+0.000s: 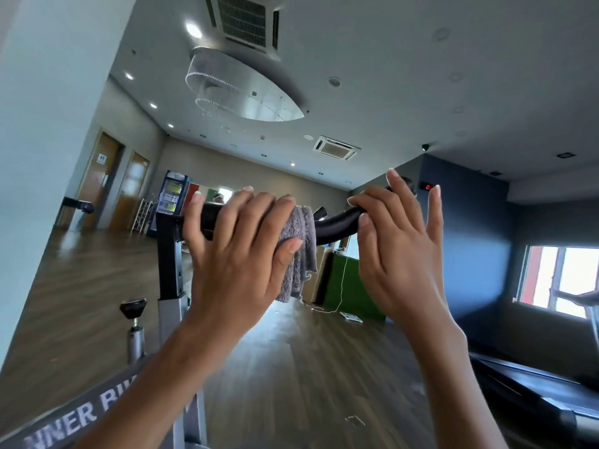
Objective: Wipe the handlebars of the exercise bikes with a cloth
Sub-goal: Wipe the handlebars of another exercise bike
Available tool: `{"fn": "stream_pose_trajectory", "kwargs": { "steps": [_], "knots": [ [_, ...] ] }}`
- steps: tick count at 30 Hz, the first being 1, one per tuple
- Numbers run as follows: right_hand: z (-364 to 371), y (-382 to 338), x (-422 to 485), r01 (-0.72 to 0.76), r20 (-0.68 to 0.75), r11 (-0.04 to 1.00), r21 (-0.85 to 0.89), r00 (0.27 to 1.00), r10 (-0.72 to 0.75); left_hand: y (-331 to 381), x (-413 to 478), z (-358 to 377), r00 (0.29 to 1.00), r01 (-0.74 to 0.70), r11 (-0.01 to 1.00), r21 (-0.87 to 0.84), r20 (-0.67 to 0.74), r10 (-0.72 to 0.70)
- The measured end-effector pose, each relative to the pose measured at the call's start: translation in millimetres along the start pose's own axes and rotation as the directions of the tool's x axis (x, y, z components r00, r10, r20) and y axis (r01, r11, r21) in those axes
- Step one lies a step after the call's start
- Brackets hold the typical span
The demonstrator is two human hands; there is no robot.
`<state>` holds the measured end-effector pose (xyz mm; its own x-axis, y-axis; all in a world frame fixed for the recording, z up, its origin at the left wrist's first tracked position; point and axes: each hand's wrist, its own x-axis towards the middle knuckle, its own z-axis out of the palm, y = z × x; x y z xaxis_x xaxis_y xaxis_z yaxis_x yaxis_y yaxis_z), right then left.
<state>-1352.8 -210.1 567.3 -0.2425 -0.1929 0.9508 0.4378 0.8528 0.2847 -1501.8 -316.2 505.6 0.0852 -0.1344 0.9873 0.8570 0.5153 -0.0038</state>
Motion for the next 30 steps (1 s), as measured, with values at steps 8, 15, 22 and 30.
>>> {"fn": "stream_pose_trajectory", "kwargs": {
  "steps": [8,15,22,30],
  "knots": [
    [3,-2,0,0.040,-0.003,0.993,0.112,0.999,-0.040,36,-15,40,0.985,-0.064,0.996,0.054,-0.155,0.071],
    [-2,-1,2,0.006,0.017,0.977,0.215,1.000,-0.010,14,-15,23,0.990,0.036,0.999,-0.016,-0.134,-0.038],
    [-4,-6,-1,-0.017,0.027,0.972,0.236,1.000,0.011,55,-7,-2,0.967,0.249,0.957,-0.149,-0.021,-0.255],
    [-2,-5,0,-0.020,0.011,0.971,0.240,1.000,0.018,65,3,50,0.939,0.131,0.977,-0.170,-0.295,-0.177]
  ]
}}
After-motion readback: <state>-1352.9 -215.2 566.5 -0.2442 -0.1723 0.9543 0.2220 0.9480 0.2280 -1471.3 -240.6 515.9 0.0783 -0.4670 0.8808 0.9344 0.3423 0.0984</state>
